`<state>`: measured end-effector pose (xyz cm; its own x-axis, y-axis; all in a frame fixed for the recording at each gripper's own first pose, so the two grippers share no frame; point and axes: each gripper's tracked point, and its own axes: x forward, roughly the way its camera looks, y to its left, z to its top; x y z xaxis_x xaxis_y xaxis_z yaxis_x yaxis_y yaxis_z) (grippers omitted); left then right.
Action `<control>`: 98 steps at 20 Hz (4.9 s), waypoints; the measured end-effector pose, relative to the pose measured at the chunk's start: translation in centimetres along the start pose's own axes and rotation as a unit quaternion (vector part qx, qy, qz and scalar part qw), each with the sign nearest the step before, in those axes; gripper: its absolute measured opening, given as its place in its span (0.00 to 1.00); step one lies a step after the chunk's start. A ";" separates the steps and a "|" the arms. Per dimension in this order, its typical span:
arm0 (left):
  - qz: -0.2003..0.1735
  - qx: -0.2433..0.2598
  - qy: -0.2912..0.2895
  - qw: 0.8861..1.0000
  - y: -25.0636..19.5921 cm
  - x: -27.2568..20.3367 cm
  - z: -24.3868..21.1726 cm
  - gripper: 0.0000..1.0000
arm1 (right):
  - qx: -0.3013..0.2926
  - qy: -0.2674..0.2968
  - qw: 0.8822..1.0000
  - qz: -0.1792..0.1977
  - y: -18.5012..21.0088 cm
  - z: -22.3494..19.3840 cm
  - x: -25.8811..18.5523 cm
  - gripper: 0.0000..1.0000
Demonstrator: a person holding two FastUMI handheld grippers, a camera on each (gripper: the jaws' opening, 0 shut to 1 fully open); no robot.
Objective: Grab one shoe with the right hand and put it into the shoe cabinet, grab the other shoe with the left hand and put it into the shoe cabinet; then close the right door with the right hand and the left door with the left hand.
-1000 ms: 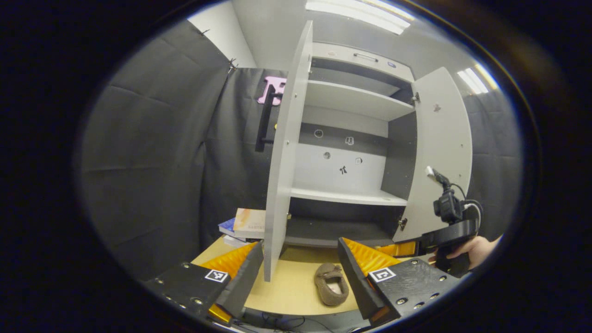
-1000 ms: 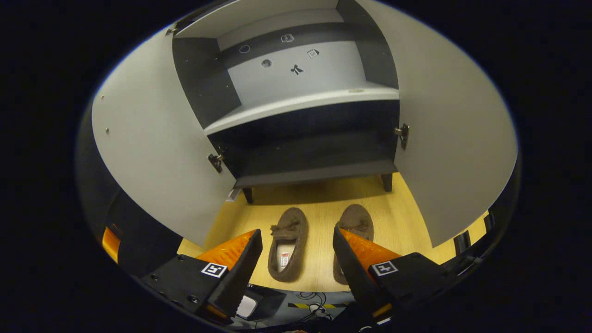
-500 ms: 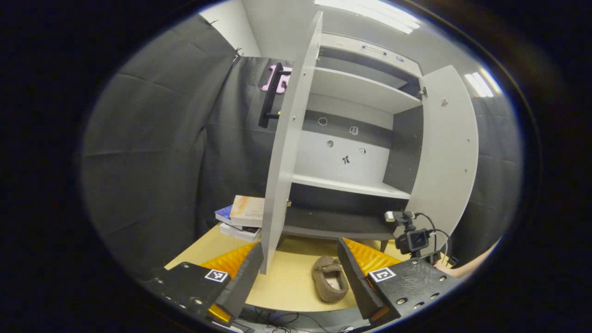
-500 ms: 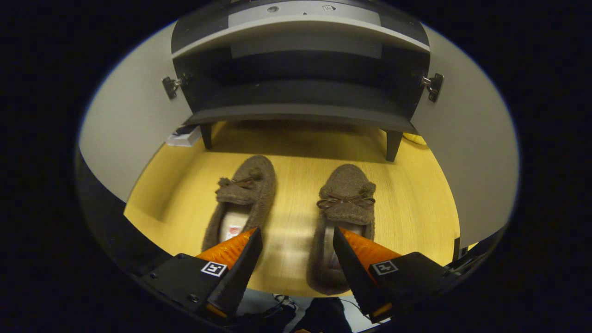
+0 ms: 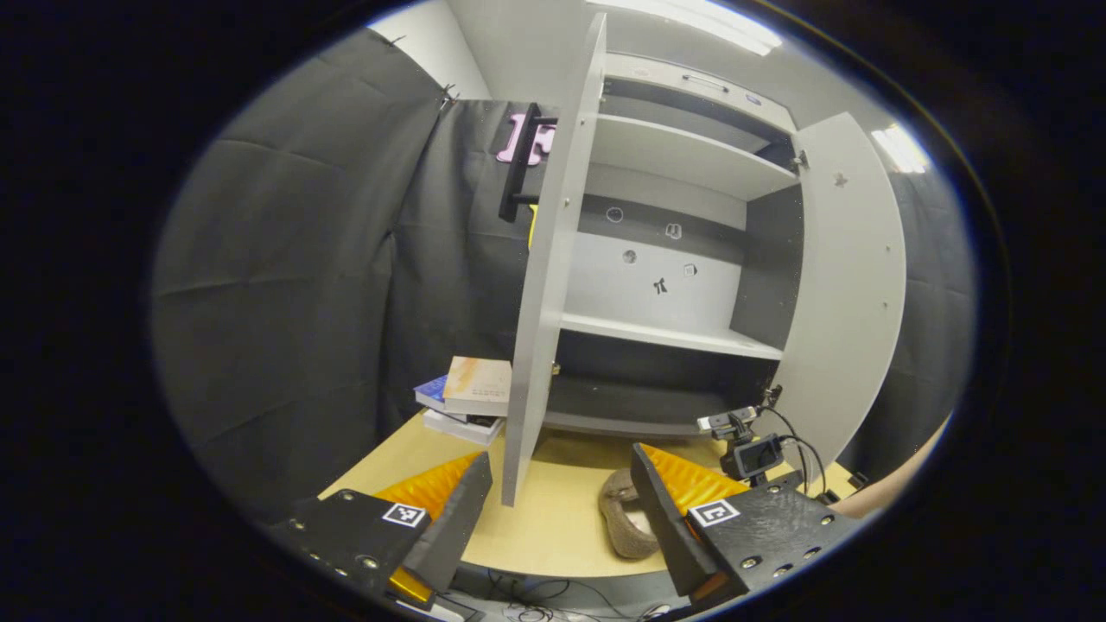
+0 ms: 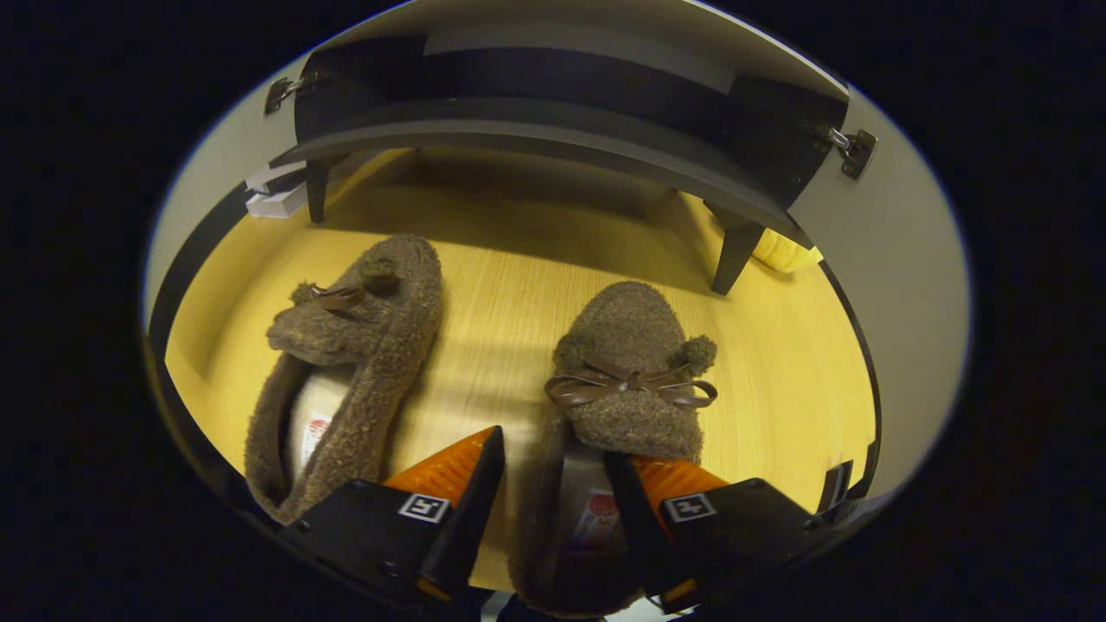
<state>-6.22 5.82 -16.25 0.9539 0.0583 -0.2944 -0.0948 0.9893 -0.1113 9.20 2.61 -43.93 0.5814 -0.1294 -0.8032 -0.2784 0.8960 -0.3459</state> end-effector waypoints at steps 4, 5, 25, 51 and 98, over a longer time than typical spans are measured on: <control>-0.007 0.014 -0.008 1.000 -0.2 -0.1 0.4 0.93 | -0.017 0.000 1.000 -0.011 -0.2 -0.1 0.0 0.50; -0.010 0.017 -0.009 1.000 -0.3 0.0 0.5 0.98 | -0.014 -0.002 1.000 -0.018 -0.3 -0.2 -0.1 0.50; -0.066 0.049 -0.024 0.996 -3.8 -1.6 0.4 0.94 | 0.052 -0.051 0.993 0.091 -2.6 -1.4 -11.8 0.04; -0.091 0.046 -0.040 0.994 -9.4 5.1 5.3 0.89 | 0.109 -0.298 0.934 0.167 -8.8 32.1 -26.8 0.03; -0.073 0.090 0.072 0.991 -9.2 11.7 -3.2 0.99 | 0.112 -0.421 0.892 0.121 -10.5 33.5 -30.0 0.96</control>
<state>4.91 -3.01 -21.74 0.9023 -0.0943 -0.4206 0.1064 0.9943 0.0054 20.25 11.32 0.02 0.9191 0.3600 -0.1600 -0.3692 0.9288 -0.0310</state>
